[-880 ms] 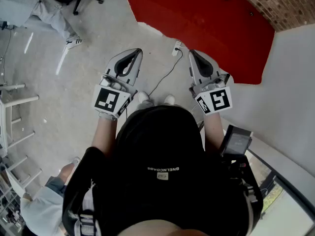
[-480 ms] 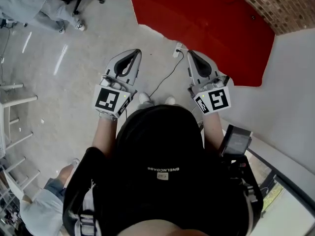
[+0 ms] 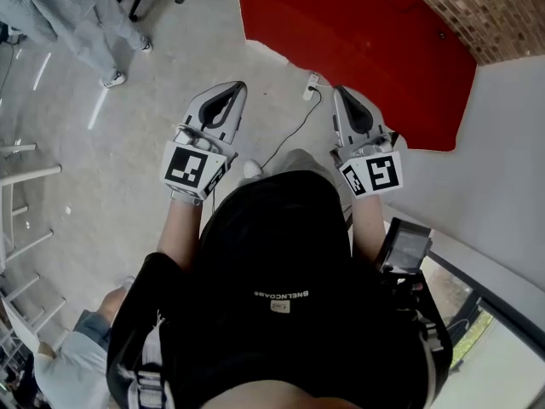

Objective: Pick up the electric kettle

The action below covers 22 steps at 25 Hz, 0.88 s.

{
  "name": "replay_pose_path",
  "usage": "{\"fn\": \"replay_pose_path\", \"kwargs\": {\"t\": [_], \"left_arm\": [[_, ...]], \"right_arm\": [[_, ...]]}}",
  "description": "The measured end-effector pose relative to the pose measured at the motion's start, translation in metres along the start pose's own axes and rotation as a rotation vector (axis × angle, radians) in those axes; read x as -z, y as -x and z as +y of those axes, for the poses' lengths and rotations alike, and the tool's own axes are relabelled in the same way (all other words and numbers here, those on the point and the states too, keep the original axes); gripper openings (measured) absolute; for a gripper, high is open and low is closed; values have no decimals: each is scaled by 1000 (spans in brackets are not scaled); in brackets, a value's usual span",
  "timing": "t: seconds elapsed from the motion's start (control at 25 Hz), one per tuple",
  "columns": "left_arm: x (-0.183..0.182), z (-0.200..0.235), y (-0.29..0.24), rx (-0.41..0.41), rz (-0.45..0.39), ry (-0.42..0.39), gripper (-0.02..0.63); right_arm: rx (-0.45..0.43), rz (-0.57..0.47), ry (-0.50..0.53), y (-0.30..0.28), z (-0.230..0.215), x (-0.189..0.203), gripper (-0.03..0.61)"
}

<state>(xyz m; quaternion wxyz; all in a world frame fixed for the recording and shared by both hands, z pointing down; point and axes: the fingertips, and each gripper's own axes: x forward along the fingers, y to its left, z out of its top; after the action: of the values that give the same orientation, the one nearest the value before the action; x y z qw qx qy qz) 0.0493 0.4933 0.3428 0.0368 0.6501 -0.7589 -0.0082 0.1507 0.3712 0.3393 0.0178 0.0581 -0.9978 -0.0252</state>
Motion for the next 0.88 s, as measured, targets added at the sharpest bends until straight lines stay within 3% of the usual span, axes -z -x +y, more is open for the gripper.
{"fn": "replay_pose_path", "kwargs": {"t": [0.48, 0.88], "left_arm": [[10, 29, 5, -23, 0, 18, 6], [9, 40, -40, -21, 1, -8, 5]], "right_arm": [[22, 6, 10, -23, -7, 5, 6], [16, -15, -10, -51, -47, 12, 6]]}}
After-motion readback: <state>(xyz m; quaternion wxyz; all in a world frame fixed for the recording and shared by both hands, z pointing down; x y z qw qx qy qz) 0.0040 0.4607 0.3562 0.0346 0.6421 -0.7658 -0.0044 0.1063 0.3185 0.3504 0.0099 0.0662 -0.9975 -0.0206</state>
